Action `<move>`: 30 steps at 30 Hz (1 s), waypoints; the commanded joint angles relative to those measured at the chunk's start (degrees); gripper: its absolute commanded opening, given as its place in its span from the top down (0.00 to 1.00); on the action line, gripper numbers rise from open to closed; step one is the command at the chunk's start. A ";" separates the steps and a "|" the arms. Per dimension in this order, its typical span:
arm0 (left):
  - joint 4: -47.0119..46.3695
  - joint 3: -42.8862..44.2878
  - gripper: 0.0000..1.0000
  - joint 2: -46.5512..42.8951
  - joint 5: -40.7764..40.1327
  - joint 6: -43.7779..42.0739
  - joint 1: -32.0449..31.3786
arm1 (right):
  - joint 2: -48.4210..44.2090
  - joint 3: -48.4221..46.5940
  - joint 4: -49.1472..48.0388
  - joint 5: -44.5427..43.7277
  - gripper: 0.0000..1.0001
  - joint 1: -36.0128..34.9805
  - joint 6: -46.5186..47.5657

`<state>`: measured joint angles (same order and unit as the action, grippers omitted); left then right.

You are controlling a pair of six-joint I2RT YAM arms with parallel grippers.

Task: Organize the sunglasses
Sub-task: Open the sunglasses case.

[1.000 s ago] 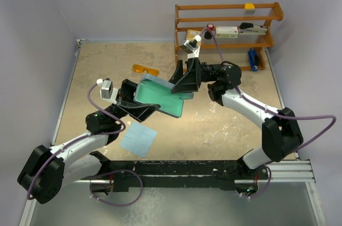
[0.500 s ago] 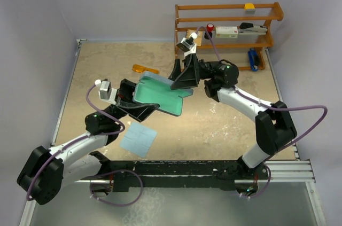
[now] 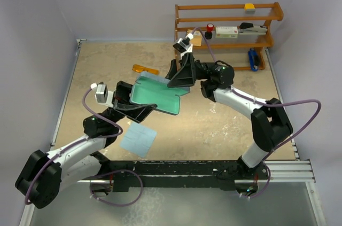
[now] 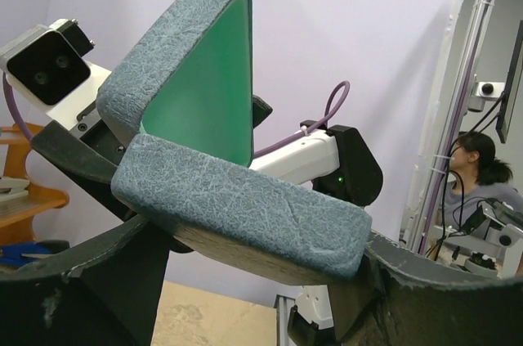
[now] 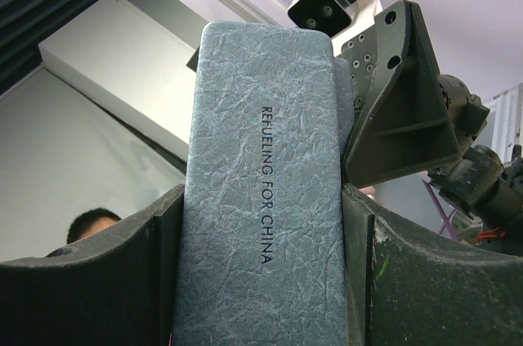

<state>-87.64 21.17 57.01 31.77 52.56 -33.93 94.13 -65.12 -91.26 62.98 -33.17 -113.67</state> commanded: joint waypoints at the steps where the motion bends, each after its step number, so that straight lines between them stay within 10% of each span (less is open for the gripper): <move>1: -10.94 -1.43 1.00 -1.51 10.41 2.22 -2.19 | 0.88 -5.26 -10.53 -15.92 1.00 0.47 0.96; 23: -5.99 -2.96 1.00 -5.21 9.60 -0.46 -2.19 | 6.30 -7.05 -10.53 -18.93 1.00 3.11 -0.44; 27: -2.84 -2.79 1.00 -5.79 8.82 -2.69 -2.17 | 7.01 -6.18 -10.57 -20.76 0.50 4.26 -1.65; 30: -1.98 -2.84 1.00 -6.02 8.60 -3.35 -2.12 | 7.30 -6.63 -10.57 -20.22 0.51 6.22 -1.82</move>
<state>-84.64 18.94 53.71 26.55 46.81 -33.76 100.42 -69.76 -93.10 60.66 -33.56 -117.49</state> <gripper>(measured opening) 0.646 0.697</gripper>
